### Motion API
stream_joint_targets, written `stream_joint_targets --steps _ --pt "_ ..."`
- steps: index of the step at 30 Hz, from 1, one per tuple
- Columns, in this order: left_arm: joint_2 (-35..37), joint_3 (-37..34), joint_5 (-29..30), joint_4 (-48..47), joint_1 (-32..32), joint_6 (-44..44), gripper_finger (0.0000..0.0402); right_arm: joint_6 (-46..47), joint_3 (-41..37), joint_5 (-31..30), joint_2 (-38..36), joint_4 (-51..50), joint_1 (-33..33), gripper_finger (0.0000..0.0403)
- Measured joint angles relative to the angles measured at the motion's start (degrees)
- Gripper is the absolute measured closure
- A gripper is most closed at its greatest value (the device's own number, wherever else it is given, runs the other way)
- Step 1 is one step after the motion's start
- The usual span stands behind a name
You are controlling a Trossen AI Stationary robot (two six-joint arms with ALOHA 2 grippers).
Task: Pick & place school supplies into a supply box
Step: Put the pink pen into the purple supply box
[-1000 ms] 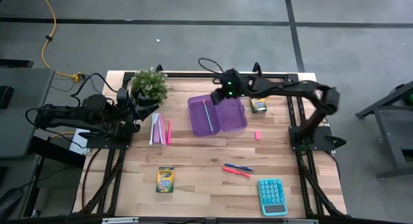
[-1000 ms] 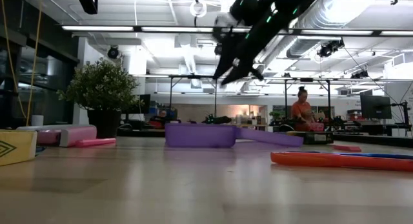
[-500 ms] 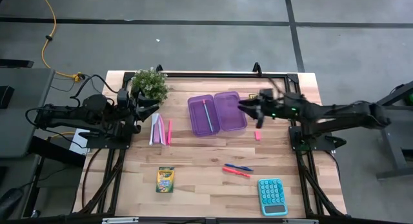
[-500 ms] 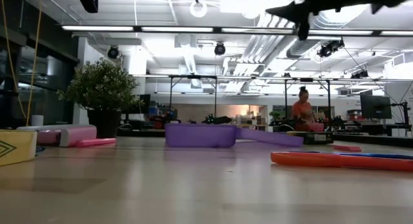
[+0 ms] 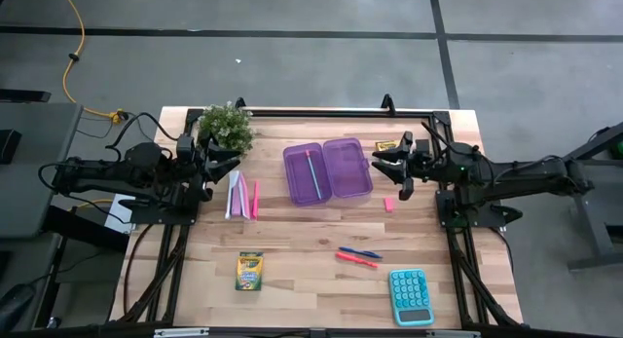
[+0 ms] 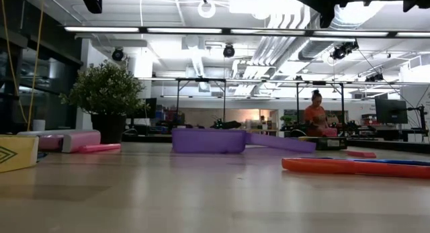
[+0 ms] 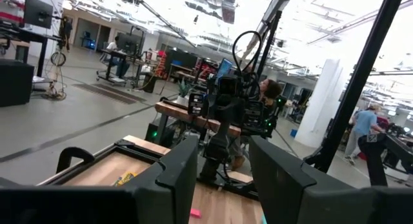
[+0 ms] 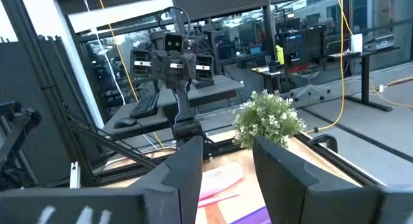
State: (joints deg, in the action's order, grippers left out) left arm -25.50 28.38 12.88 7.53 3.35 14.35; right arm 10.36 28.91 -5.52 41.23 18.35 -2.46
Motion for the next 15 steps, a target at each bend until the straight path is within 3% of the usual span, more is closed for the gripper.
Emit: stream_joint_targets --steps 15 --pt "0.00 0.00 1.03 0.02 0.00 0.42 0.0271 1.25 0.00 0.05 0.02 0.02 0.00 0.0272"
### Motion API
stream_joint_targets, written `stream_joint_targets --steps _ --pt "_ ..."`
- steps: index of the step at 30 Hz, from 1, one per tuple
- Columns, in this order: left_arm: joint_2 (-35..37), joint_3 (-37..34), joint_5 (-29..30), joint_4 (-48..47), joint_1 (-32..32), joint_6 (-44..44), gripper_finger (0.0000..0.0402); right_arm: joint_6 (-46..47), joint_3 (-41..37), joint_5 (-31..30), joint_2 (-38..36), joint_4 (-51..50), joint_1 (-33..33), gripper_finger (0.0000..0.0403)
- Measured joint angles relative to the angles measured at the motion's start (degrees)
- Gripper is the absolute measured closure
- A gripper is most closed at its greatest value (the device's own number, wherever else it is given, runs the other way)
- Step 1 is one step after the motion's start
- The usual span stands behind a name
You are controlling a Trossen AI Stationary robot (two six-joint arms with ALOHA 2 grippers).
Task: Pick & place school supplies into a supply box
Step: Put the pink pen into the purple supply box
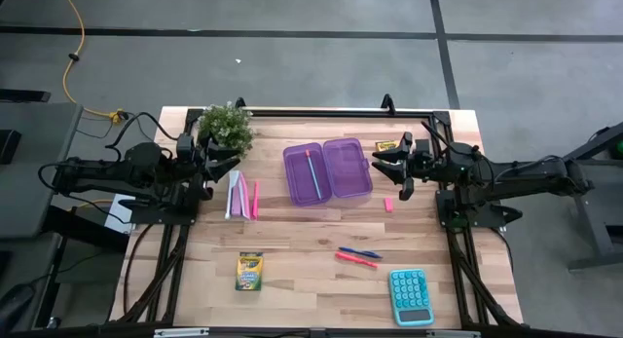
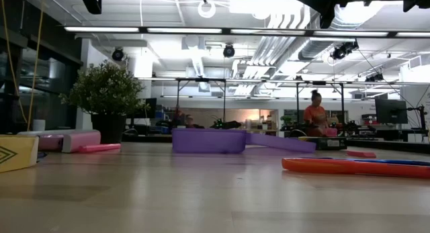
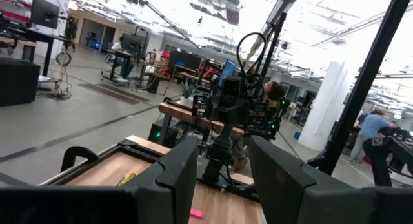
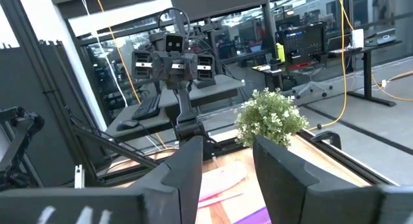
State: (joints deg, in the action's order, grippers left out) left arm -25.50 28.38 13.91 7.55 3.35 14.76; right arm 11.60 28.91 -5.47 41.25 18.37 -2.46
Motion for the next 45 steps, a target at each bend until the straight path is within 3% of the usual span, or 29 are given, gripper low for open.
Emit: stream_joint_targets --steps 4,9,16,20,34,45 --pt "-0.89 0.00 1.31 0.44 -0.02 4.64 0.0271 0.03 0.00 0.15 0.00 0.00 0.00 0.0272" --pt "-7.74 4.00 2.14 -2.82 0.01 9.98 0.0271 0.03 0.00 0.17 0.00 0.00 0.00 0.0272" --pt "-23.54 21.01 9.65 -34.16 0.09 16.39 0.0271 -0.01 0.02 0.19 0.02 -0.03 -0.01 0.0272" --pt "-30.90 26.08 10.75 -44.51 0.12 23.54 0.0271 -0.05 0.02 0.22 0.02 -0.07 0.00 0.0272" --pt "-50.70 26.47 6.40 -56.28 0.97 43.46 0.0271 0.27 0.04 0.39 0.04 -0.57 -0.01 0.0272" --pt "-65.10 26.40 -0.86 -57.79 6.87 44.66 0.0271 0.34 0.06 0.36 0.04 -2.64 -0.02 0.0272"
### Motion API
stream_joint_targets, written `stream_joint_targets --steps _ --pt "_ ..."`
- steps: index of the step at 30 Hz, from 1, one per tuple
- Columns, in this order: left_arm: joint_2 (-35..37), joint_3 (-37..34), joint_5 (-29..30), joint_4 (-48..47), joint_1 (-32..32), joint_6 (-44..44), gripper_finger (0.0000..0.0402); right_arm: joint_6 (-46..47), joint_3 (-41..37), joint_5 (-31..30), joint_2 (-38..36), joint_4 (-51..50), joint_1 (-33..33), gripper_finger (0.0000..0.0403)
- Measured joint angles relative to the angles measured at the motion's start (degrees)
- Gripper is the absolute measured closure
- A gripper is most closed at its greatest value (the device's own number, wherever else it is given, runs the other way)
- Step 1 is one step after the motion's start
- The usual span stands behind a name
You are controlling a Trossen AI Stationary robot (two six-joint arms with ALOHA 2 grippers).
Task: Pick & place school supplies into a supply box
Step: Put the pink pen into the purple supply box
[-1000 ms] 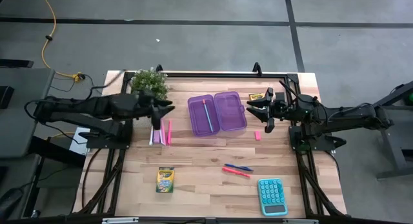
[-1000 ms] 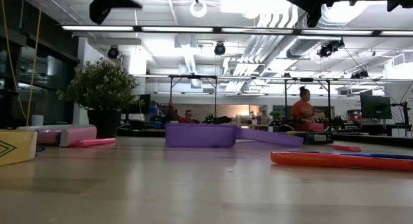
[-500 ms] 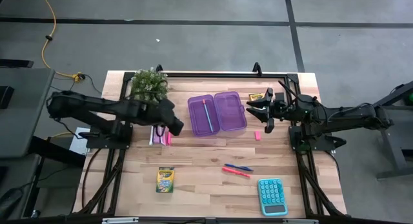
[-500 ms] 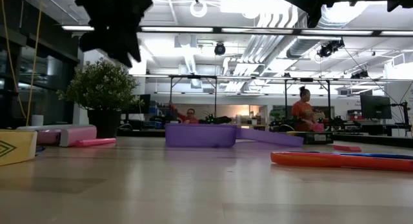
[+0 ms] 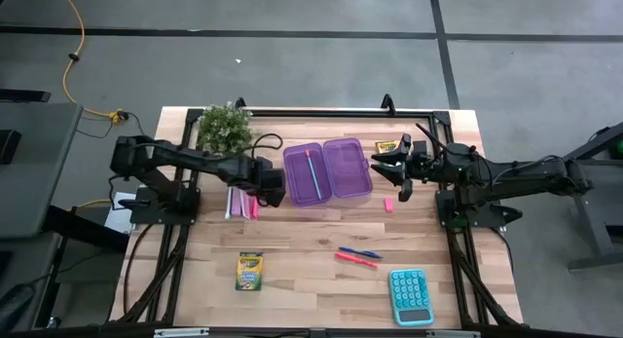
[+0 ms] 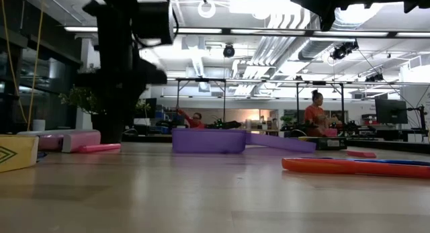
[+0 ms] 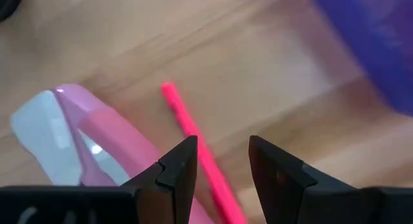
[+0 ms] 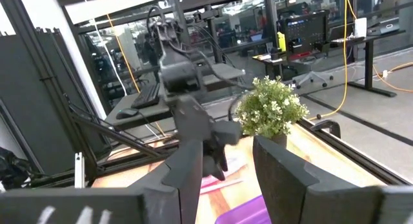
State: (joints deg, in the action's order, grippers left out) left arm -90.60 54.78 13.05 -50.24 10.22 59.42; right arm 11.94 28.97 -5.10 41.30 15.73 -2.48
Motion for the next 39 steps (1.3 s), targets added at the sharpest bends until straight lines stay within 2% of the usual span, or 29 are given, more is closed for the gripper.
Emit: stream_joint_targets --steps 13,23,39 --pt "-7.54 0.02 -4.21 0.03 5.95 -5.60 0.0271 0.00 -0.02 -0.26 0.00 -0.23 0.00 0.0272" --pt "-7.55 0.02 -7.66 0.49 7.08 -5.57 0.0271 0.00 -0.02 -0.23 0.00 -0.24 0.00 0.0272" --pt "-7.55 0.02 -8.81 0.46 7.01 -2.72 0.0271 0.00 -0.02 -0.18 0.00 -0.24 0.00 0.0272"
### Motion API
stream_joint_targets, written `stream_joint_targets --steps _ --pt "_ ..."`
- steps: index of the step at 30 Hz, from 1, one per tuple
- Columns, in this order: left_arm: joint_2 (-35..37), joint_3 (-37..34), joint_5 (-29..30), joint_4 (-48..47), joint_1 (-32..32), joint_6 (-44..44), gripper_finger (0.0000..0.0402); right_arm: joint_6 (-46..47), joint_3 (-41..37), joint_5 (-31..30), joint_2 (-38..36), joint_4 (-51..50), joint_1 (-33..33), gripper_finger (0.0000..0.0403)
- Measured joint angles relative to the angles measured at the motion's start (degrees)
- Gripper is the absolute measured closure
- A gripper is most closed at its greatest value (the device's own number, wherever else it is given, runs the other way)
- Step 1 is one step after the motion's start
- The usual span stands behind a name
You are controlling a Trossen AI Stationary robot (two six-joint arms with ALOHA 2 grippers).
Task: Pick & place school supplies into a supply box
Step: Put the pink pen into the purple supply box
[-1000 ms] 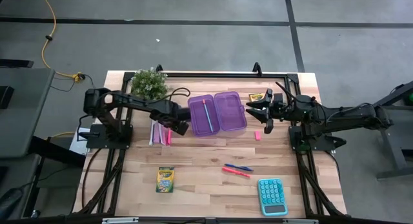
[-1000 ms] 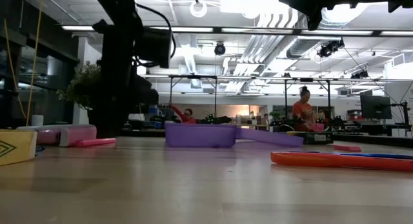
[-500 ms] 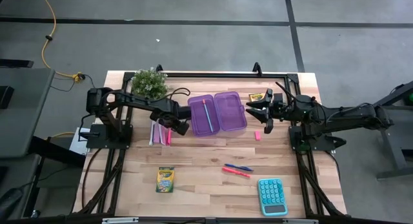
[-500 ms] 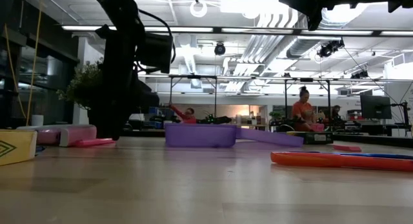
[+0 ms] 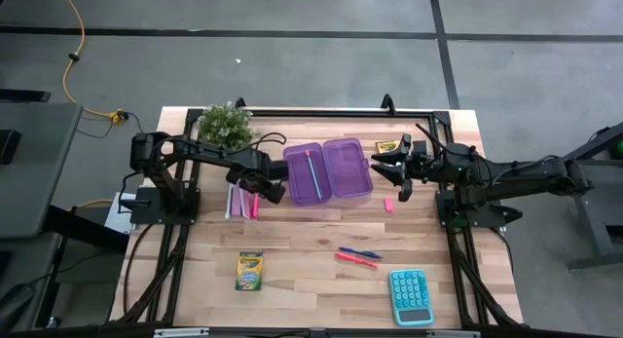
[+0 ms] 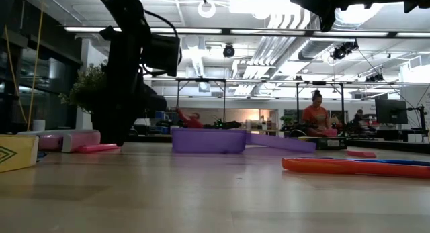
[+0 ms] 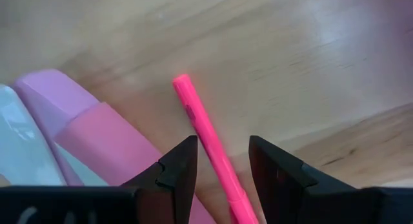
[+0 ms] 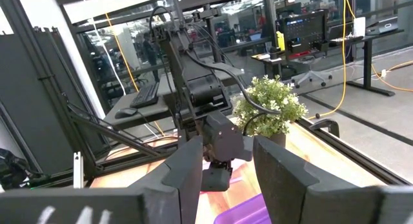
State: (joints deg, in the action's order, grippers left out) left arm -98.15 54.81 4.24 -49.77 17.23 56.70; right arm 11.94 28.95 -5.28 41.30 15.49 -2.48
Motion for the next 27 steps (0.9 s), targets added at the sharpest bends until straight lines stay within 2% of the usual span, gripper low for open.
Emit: stream_joint_targets --steps 19,27 --pt "0.00 -0.01 -2.57 -1.62 -3.07 3.10 0.0271 0.15 0.00 0.24 0.00 0.00 0.00 0.0272" --pt "0.15 -2.25 -3.05 0.10 -3.31 5.68 0.0271 0.04 0.02 0.15 -0.02 0.02 0.00 0.0272"
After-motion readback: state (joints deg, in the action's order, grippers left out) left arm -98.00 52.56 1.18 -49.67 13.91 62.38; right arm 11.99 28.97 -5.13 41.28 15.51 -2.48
